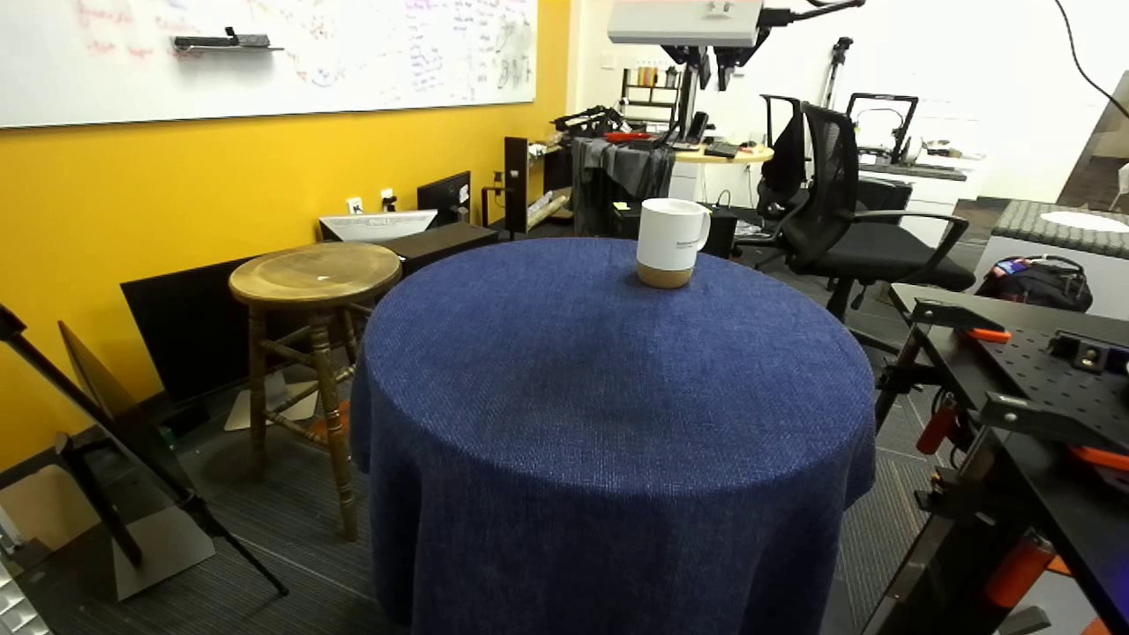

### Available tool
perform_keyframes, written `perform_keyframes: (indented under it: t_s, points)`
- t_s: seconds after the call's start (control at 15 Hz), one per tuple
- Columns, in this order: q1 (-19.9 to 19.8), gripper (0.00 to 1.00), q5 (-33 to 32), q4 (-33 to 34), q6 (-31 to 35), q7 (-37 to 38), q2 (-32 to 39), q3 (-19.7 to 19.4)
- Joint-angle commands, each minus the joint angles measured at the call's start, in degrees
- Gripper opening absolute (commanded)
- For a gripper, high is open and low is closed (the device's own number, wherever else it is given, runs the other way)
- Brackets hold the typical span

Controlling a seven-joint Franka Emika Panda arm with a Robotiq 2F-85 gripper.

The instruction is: Put the black marker inside the white mug

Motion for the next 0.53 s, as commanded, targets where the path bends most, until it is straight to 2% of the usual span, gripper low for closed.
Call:
perform_keyframes:
  t_s: [0.0, 0.47]
  points:
    - [-1.8, 0.05, -2.7, 1.6, -3.5, 5.9, 3.5, 1.2]
    - [-2.5, 0.05, -3.0, 3.7, -4.0, 9.3, 9.9, 0.9]
